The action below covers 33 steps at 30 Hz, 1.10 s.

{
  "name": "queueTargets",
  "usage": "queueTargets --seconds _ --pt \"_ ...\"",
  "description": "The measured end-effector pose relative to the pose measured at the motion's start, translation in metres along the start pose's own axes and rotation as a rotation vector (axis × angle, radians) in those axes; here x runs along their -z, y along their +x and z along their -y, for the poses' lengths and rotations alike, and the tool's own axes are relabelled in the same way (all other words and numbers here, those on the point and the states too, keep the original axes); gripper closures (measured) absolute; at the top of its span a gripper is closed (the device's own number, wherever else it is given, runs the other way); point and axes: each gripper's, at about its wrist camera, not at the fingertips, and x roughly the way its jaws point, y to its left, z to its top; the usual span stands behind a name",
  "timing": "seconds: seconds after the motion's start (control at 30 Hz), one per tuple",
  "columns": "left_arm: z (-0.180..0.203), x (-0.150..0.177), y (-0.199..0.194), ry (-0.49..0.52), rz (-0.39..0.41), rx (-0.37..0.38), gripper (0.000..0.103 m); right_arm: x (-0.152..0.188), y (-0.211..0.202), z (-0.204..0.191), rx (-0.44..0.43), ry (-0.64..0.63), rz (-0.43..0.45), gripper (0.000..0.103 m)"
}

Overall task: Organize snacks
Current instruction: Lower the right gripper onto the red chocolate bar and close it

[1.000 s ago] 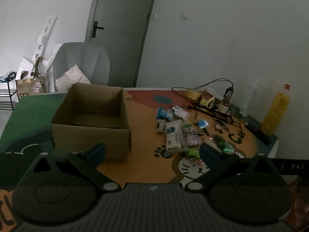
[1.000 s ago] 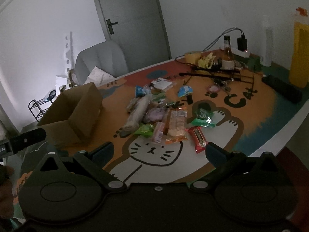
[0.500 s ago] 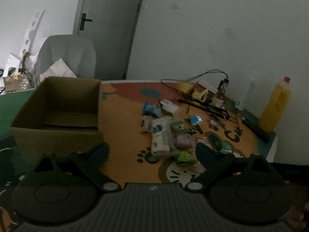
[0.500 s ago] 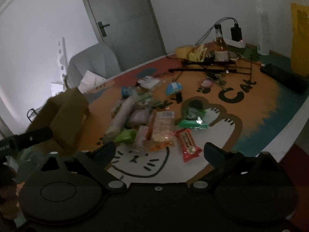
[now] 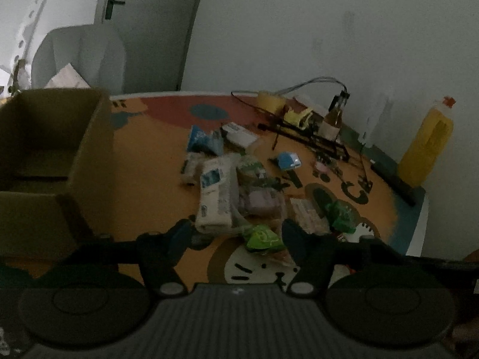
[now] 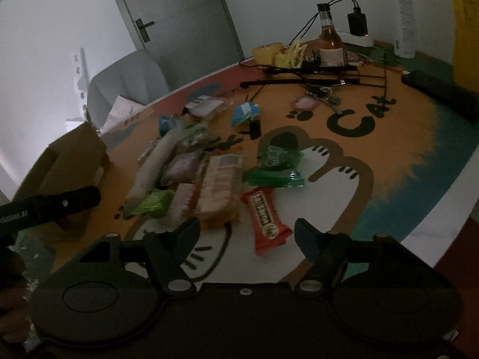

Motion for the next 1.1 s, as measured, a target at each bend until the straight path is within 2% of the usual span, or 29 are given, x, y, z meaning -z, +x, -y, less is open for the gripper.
queueTargets --seconds 0.1,0.33,0.47,0.7,0.77,0.83,1.1 --pt "0.003 -0.001 0.012 -0.004 -0.022 0.002 0.045 -0.001 0.008 0.004 0.003 -0.003 -0.009 0.036" --pt "0.015 -0.003 0.036 0.01 -0.069 -0.005 0.048 -0.004 0.021 0.011 0.02 -0.012 -0.013 0.037" --pt "0.018 -0.002 0.05 0.005 -0.093 -0.005 0.052 -0.005 0.026 0.01 0.028 -0.04 0.0 0.041" --pt "0.019 0.003 0.066 0.004 -0.116 -0.023 0.056 -0.003 0.028 0.005 0.046 -0.101 0.004 0.058" --pt "0.019 0.006 0.069 0.0 -0.132 -0.024 0.061 -0.002 0.028 0.002 0.051 -0.119 0.006 0.066" --pt "0.017 0.009 0.069 -0.006 -0.126 -0.025 0.066 -0.001 0.028 0.001 0.039 -0.127 0.0 0.083" --pt "0.014 0.004 0.055 -0.009 -0.096 -0.009 0.074 -0.002 0.025 -0.002 -0.004 -0.095 -0.01 0.084"
